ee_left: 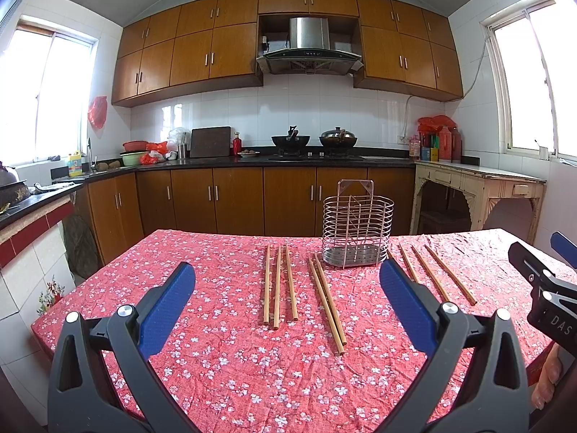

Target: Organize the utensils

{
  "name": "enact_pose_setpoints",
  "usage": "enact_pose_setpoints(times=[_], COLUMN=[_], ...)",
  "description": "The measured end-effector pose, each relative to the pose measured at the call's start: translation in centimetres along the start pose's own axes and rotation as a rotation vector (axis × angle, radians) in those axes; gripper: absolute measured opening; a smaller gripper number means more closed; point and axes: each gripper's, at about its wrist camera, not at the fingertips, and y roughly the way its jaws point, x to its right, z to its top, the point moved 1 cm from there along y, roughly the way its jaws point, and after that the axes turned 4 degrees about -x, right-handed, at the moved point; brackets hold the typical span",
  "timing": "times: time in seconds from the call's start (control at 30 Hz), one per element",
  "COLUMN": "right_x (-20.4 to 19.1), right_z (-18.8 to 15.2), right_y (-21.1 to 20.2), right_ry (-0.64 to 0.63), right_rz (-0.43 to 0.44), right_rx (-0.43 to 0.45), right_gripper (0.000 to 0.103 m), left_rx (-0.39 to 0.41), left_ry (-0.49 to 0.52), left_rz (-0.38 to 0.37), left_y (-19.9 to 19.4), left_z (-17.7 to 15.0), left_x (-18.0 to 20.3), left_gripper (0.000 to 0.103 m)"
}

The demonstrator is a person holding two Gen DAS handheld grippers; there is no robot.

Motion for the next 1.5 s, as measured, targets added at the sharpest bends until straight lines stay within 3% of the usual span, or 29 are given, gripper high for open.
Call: enact_pose_setpoints(times=[0.67, 0.8, 1.0, 1.1, 1.17, 1.33, 1.5], right_x=[-0.1, 0.9, 4.1, 6.4, 7.5, 8.8, 8.8], right_z=[-0.8, -1.1, -1.6, -1.7, -2.0, -3.7, -5.6], right_y=[1.7, 2.9, 7.0, 10.2, 12.3, 17.8, 21.3], right_ry=[0.01, 0.043, 0.134, 0.162, 0.174, 0.153, 0.132], right_rz=[-0.006, -0.01, -0.074, -0.111, -0.117, -0.117, -0.116], right_rx=[-0.02, -0.071, -0.217, -0.321, -0.389, -0.584, -0.683], right_gripper=[0.099, 0.099, 0.098, 0.079, 0.059, 0.041, 0.033], left_rx=[-0.013, -0.072, -0.199, -0.256, -0.299, -0.428, -0.552], left_ry=[-0.004, -0.02, -0.055, -0.041, -0.035, -0.03, -0.036], left_rz=[0.009, 0.025, 0.04, 0.06, 0.063, 0.015, -0.041], left_y=[0.8, 2.5, 6.6, 9.2, 10.9, 15.5, 18.6], left_z=[-0.8, -1.2, -1.3, -1.1, -0.8, -1.3, -2.8], left_x=[-0.1, -1.0, -3.3, -4.5, -5.2, -6.5, -6.4], left_gripper=[0.101, 0.101, 0.101, 0.101, 0.096, 0.07, 0.055])
